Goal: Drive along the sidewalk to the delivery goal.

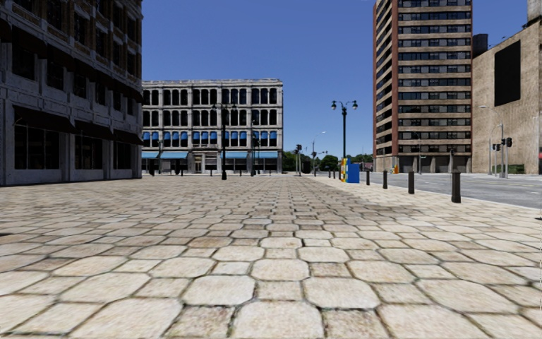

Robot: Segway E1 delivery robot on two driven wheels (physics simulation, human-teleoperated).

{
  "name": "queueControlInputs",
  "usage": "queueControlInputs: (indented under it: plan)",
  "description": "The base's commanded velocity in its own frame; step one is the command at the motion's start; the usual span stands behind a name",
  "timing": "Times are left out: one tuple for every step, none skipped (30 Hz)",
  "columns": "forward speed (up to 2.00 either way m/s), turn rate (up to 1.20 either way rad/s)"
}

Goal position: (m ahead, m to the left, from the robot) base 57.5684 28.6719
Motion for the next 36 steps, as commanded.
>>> queueControlInputs:
  plan:
    - [2.0,0.0]
    - [2.0,0.0]
    - [2.0,0.0]
    - [2.0,0.0]
    - [2.0,0.0]
    - [2.0,0.0]
    - [2.0,0.0]
    - [2.0,0.0]
    - [2.0,0.0]
    - [2.0,0.0]
    - [2.0,0.0]
    - [2.0,0.0]
    - [2.0,0.0]
    - [2.0,0.0]
    - [2.0,0.0]
    - [2.0,0.0]
    - [2.0,0.0]
    - [2.0,0.0]
    - [2.0,0.0]
    - [2.0,0.0]
    - [2.0,0.0]
    - [2.0,0.0]
    - [2.0,0.0]
    - [2.0,0.0]
    - [2.0,0.0]
    - [2.0,0.0]
    - [2.0,-0.1]
    - [2.0,-0.23]
    - [2.0,-0.28]
    - [2.0,-0.29]
    - [2.0,-0.29]
    - [2.0,-0.29]
    - [2.0,-0.29]
    - [2.0,-0.29]
    - [2.0,-0.29]
    - [2.0,-0.29]
